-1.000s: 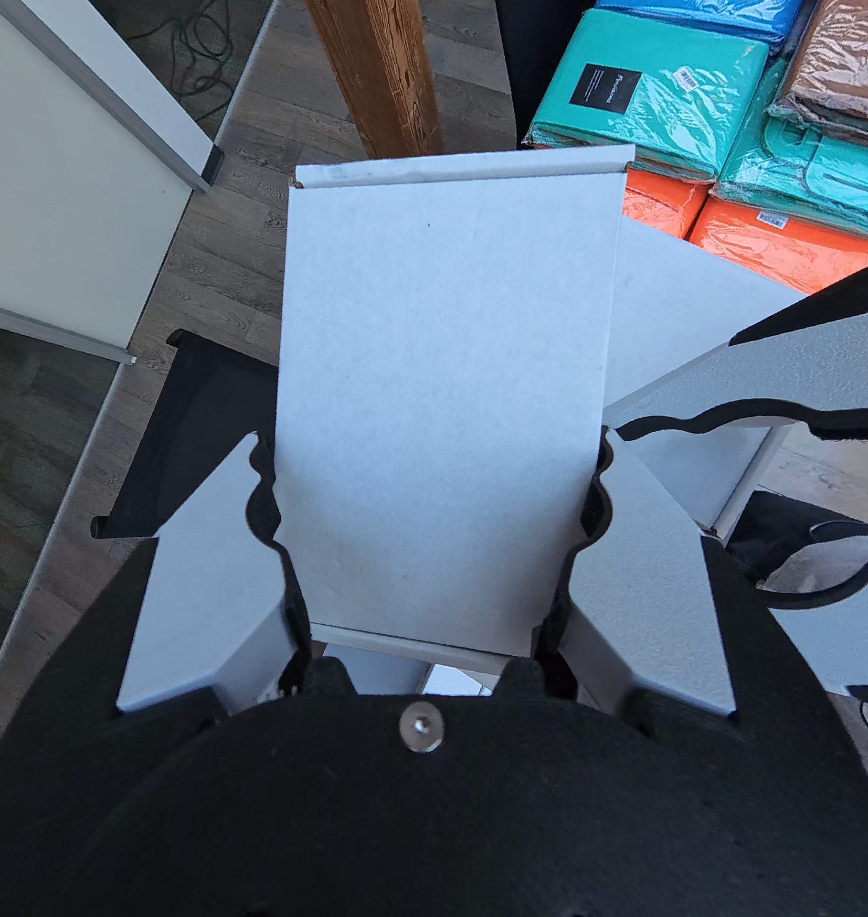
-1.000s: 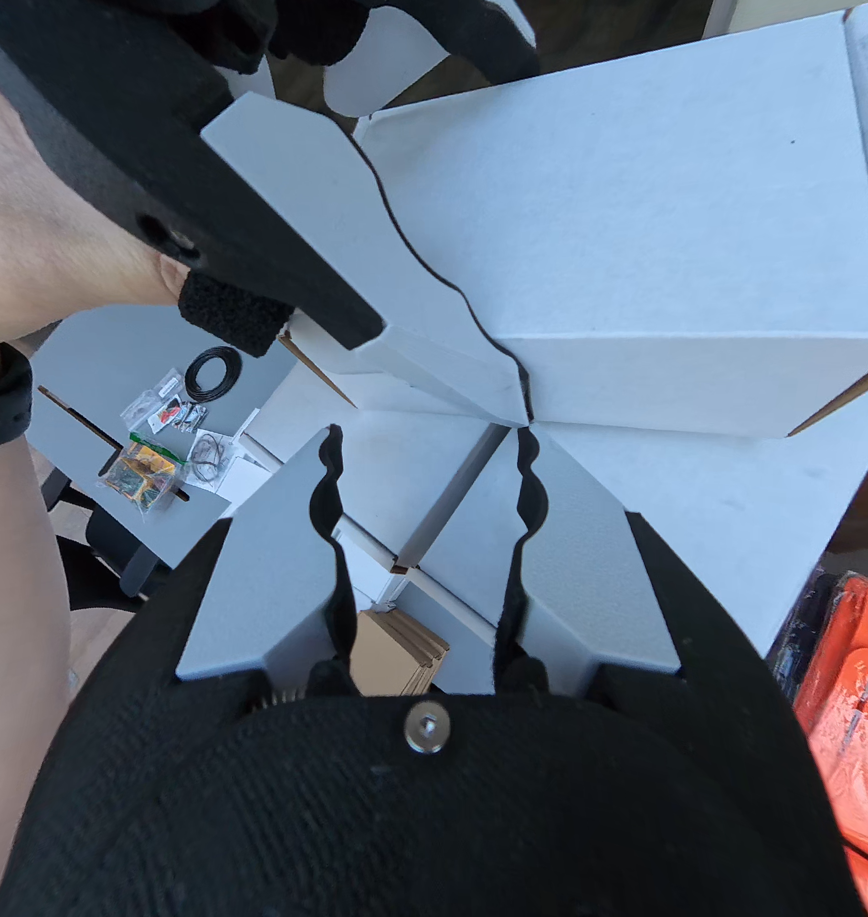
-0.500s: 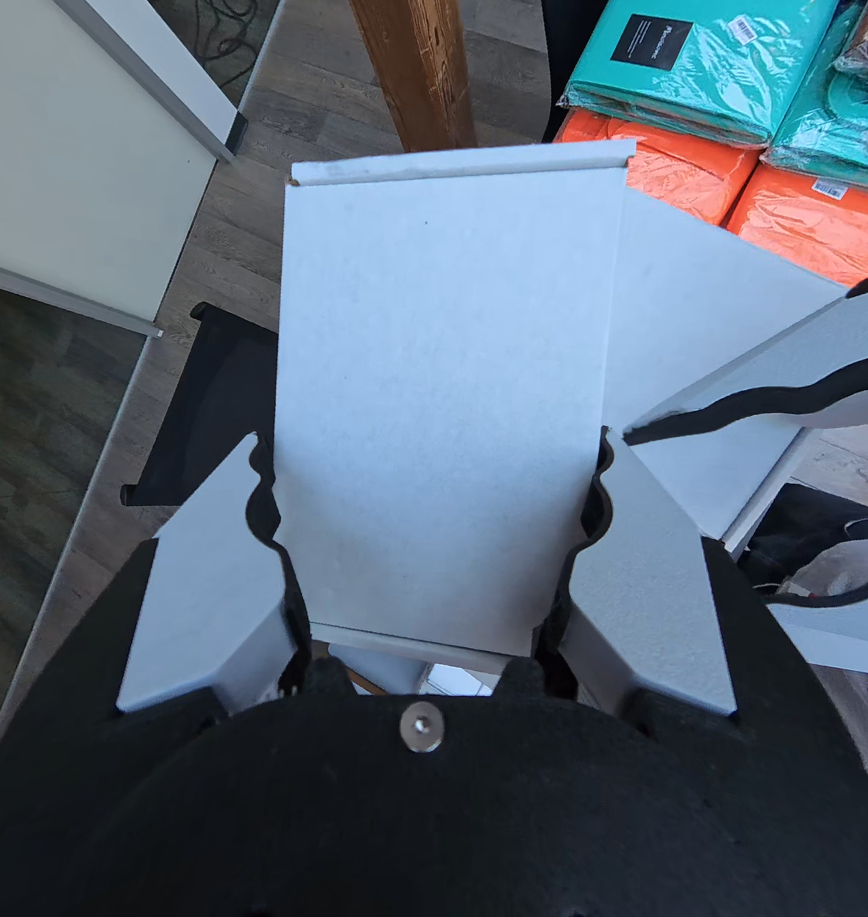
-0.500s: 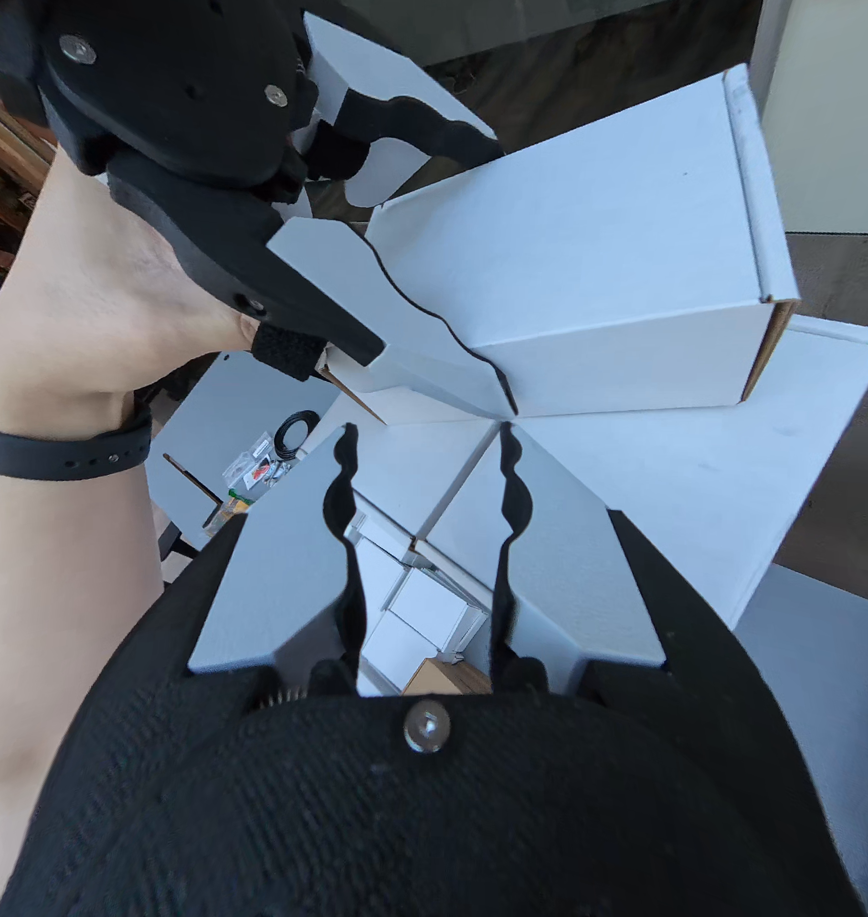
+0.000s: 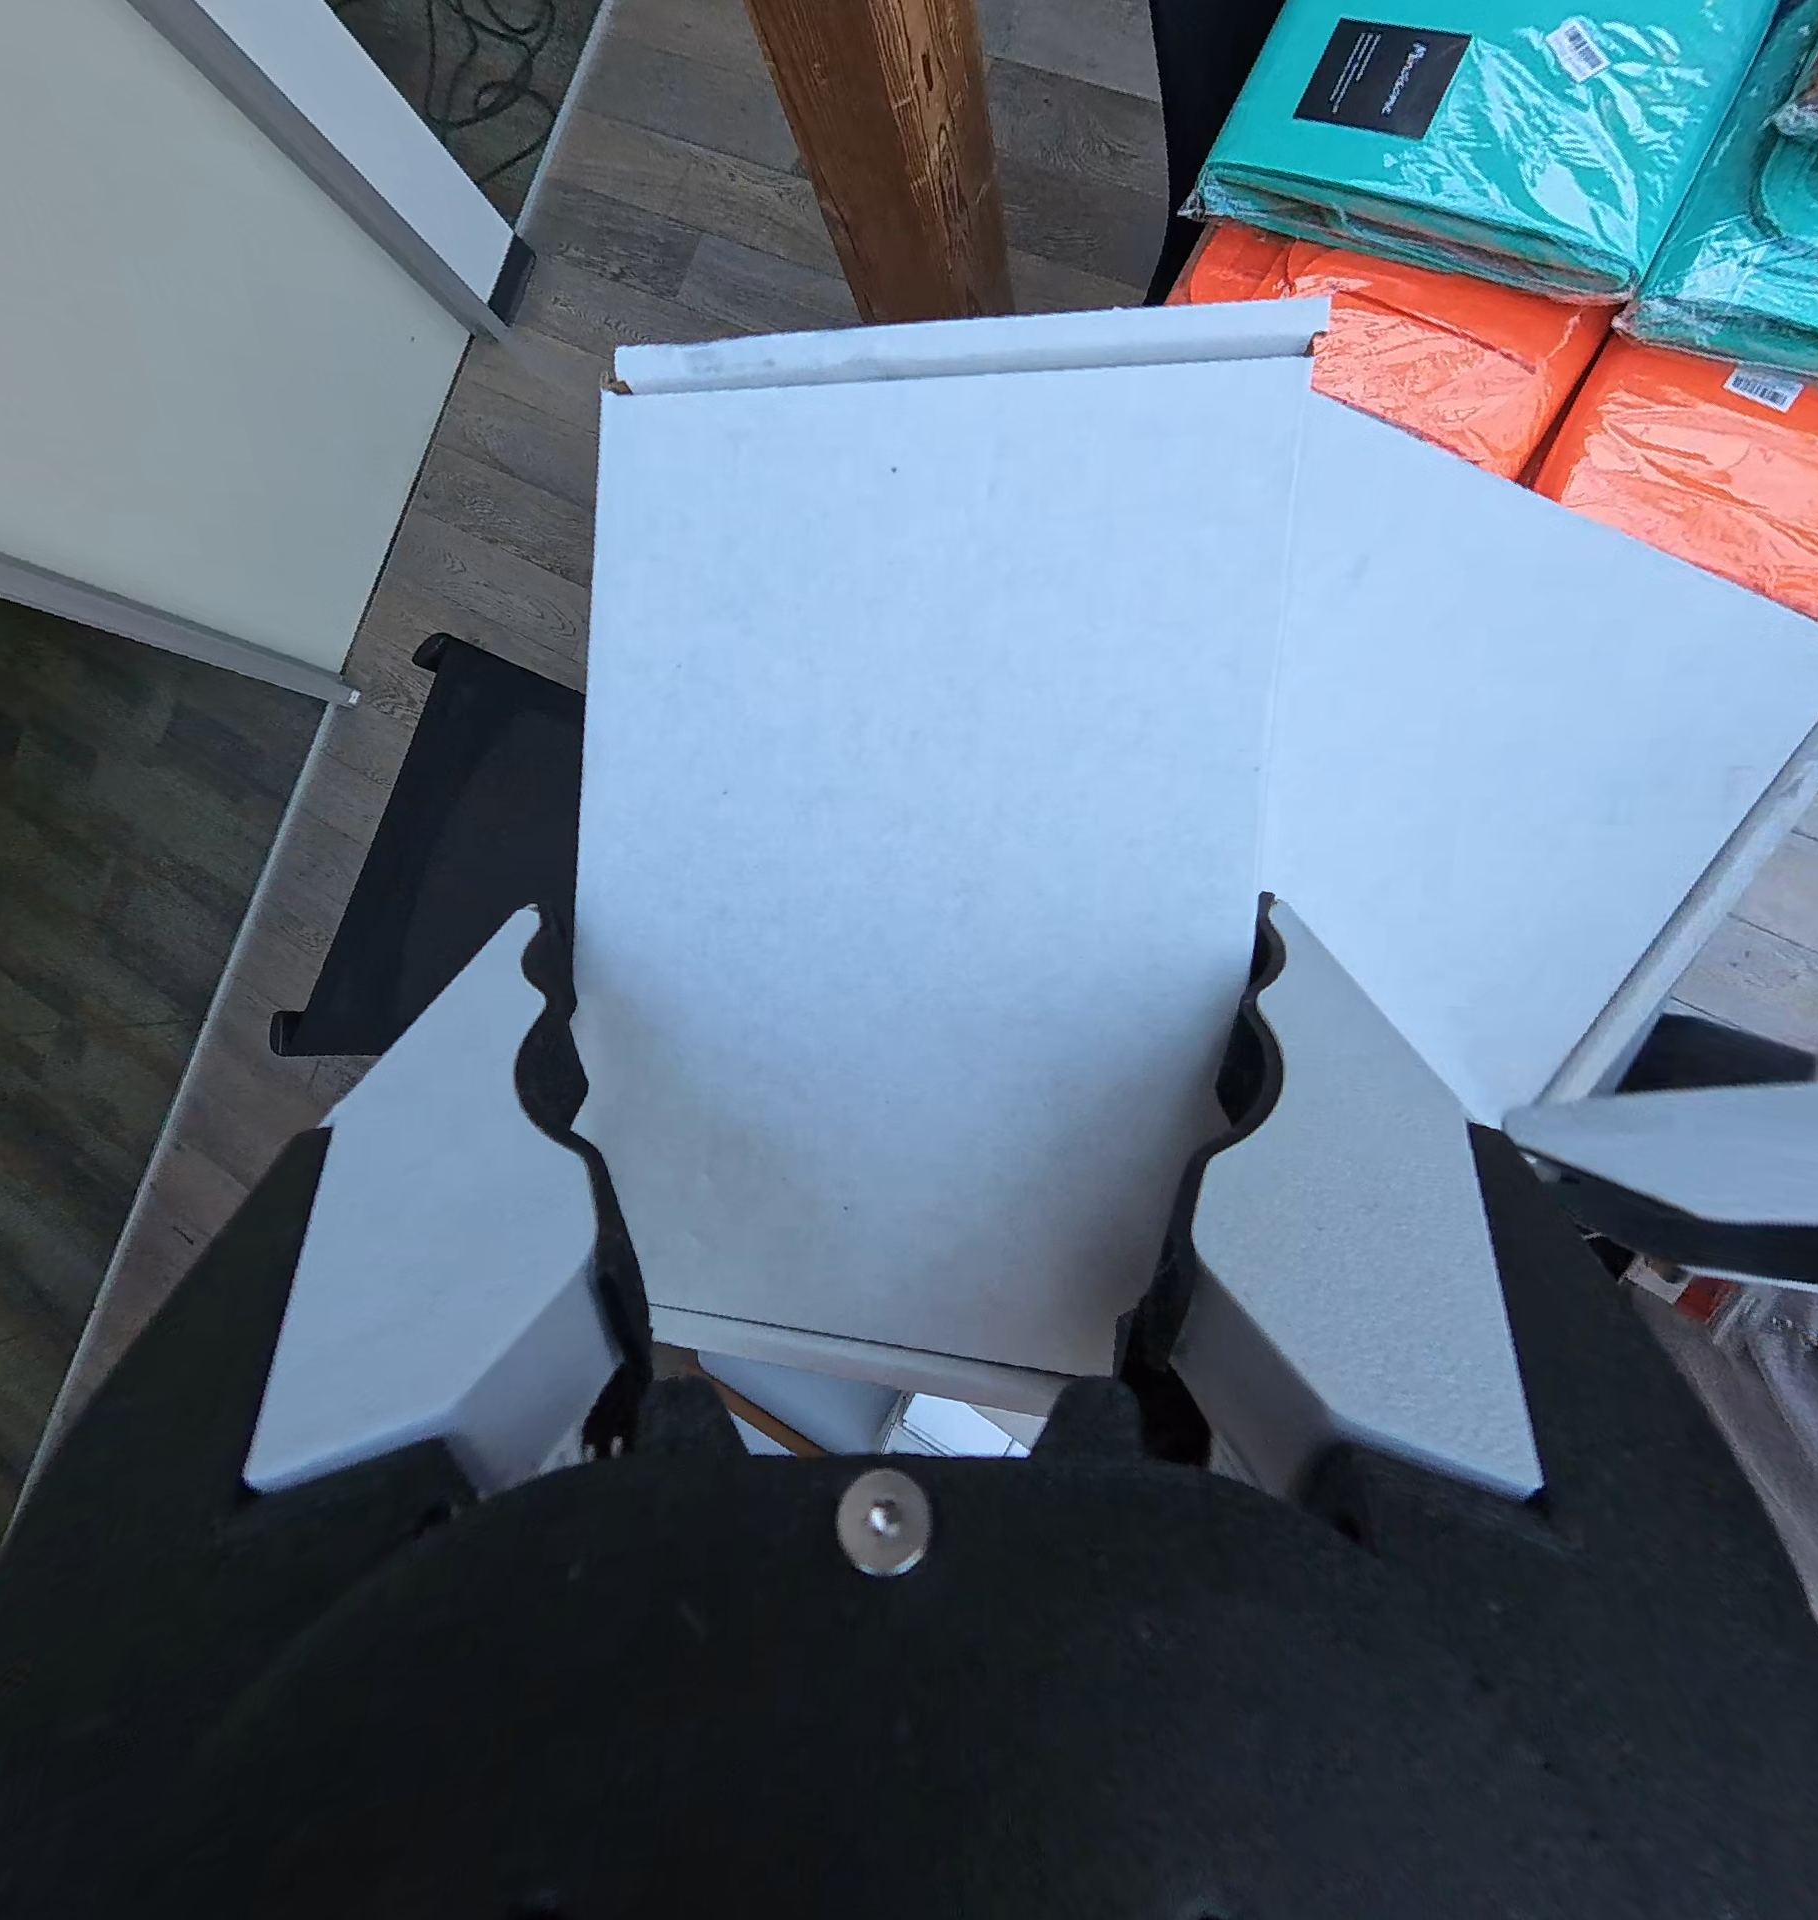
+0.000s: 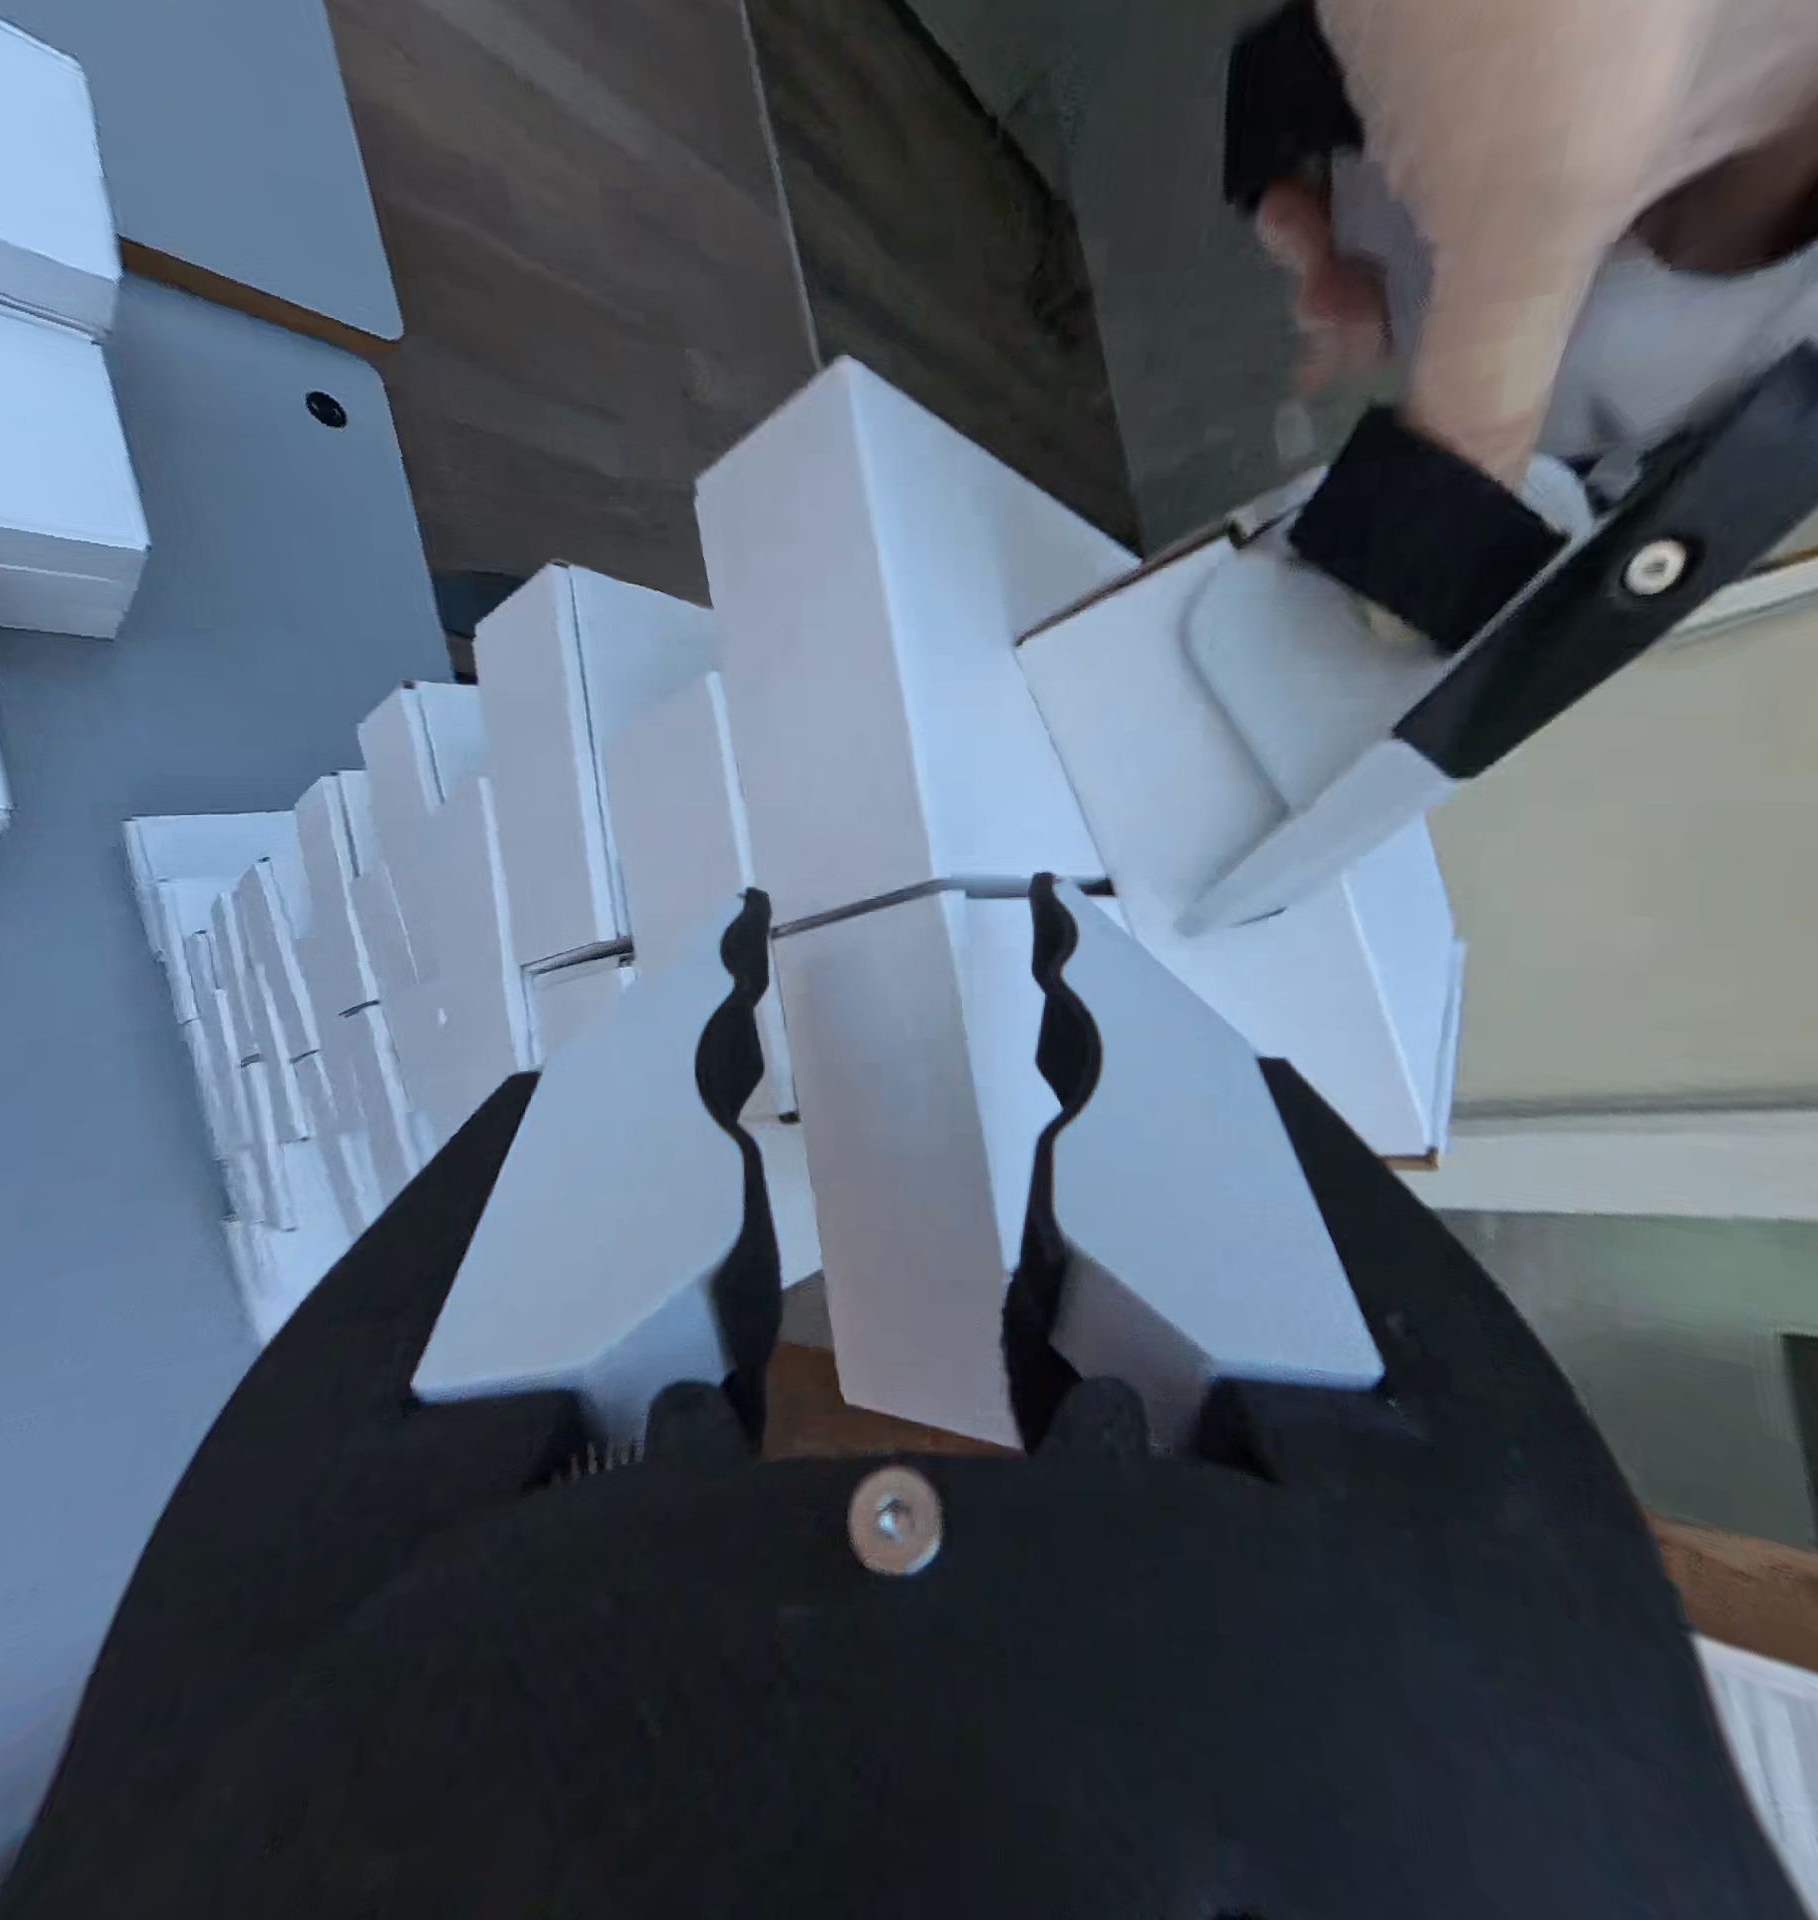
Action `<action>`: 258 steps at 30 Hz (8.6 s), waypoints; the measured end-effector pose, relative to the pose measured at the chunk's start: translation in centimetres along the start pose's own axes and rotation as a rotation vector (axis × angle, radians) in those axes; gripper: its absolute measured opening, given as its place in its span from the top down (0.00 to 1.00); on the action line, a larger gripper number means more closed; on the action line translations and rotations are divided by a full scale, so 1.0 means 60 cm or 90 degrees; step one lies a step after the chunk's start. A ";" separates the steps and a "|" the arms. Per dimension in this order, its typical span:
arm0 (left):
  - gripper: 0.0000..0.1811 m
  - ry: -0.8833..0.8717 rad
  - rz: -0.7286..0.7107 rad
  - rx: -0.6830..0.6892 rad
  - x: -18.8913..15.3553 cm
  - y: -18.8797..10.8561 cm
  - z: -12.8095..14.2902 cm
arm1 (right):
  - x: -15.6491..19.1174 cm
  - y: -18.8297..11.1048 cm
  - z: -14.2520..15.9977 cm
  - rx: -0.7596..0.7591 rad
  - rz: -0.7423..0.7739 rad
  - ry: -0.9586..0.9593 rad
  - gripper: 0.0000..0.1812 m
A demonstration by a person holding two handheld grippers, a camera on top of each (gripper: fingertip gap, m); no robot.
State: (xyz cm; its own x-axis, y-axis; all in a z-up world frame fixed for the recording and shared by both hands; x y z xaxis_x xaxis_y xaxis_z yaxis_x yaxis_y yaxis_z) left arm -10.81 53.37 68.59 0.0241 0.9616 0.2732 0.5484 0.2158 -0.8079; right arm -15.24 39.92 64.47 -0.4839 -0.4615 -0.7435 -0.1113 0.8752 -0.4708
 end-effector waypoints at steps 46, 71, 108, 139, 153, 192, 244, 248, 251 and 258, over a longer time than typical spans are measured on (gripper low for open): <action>0.31 -0.245 -0.082 0.058 -0.013 -0.006 -0.003 | 0.010 0.036 0.006 -0.125 0.210 0.301 0.75; 0.31 -0.349 -0.179 0.173 -0.030 -0.002 -0.011 | 0.006 -0.010 0.005 -0.160 0.253 0.234 0.71; 0.31 -0.428 -0.196 0.219 -0.056 -0.013 -0.008 | 0.022 -0.009 0.033 -0.083 0.206 0.184 0.70; 0.31 -0.475 -0.216 0.263 -0.087 -0.020 -0.014 | -0.005 -0.031 0.078 0.013 0.143 0.097 0.82; 0.29 -0.480 -0.181 0.230 -0.089 -0.018 -0.023 | -0.008 -0.026 0.087 0.023 0.160 0.097 0.80; 0.23 -0.428 -0.134 0.162 -0.101 -0.005 -0.034 | 0.010 -0.026 0.093 -0.019 0.219 0.059 0.63; 0.23 -0.415 -0.156 0.186 -0.097 -0.003 -0.025 | 0.038 -0.011 0.162 0.115 0.474 -0.231 0.66; 0.24 -0.408 -0.162 0.184 -0.095 0.000 -0.027 | 0.032 -0.018 0.155 0.122 0.429 -0.281 0.66; 0.25 -0.405 -0.162 0.187 -0.096 0.000 -0.028 | 0.027 -0.026 0.147 0.126 0.394 -0.333 0.66; 0.25 -0.399 -0.165 0.193 -0.100 0.000 -0.028 | 0.021 -0.038 0.128 0.103 0.319 -0.418 0.66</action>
State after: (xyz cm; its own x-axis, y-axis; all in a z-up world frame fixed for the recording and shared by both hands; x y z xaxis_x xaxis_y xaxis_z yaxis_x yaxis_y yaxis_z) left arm -9.55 47.29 67.84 -0.6061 0.7700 0.1996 0.2141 0.3996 -0.8913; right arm -8.93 36.24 60.96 0.1662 -0.0582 -0.9844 0.1321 0.9906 -0.0363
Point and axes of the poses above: each gripper's, where its closed fingertips meet, y out along the fingers, z out of its underside, x = y × z across the jaws, the point moved 4 cm from there along -y, back along the fingers, and after that the axes turned 3 degrees about -z, right-handed, at the moved point
